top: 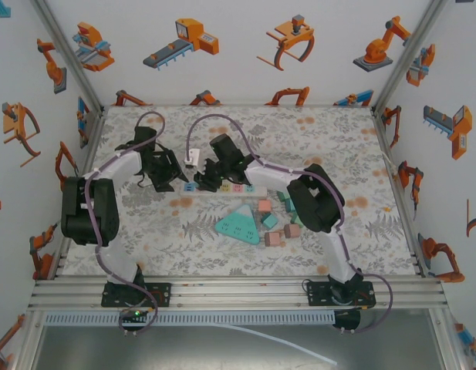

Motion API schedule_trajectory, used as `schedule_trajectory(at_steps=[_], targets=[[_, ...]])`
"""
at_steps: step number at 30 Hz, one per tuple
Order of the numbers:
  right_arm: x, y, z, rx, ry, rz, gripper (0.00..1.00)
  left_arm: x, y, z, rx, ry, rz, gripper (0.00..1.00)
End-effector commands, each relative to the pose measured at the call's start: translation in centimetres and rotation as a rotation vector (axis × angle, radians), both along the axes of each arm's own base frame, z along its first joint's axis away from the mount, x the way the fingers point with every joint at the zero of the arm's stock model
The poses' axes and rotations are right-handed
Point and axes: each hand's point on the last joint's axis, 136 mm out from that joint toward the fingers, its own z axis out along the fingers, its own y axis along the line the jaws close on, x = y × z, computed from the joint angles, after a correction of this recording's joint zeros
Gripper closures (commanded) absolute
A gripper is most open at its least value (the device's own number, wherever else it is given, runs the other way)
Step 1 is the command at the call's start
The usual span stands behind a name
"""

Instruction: Pull the plug off the socket

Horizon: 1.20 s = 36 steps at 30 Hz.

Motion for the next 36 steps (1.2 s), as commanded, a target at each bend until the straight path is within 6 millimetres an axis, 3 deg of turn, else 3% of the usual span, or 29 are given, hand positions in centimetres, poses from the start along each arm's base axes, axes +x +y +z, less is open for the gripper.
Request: schedule_trajectory(at_steps=[1, 15, 25, 36], targets=[[-0.2, -0.2, 2.3, 0.052, -0.005, 0.008, 0.62, -1.3, 0.3, -1.2, 0.021, 0.126, 0.047, 0.45], [-0.1, 0.5, 3.9, 0.117, 0.007, 0.016, 0.74, -2.1, 0.8, -3.0, 0.115, 0.203, 0.046, 0.48], [0.6, 0.6, 7.3, 0.267, 0.046, 0.008, 0.91, -2.6, 1.8, -3.9, 0.177, 0.267, 0.084, 0.52], [0.5, 0.2, 9.2, 0.302, 0.004, 0.011, 0.93, -2.6, 2.1, -3.9, 0.183, 0.262, 0.087, 0.52]])
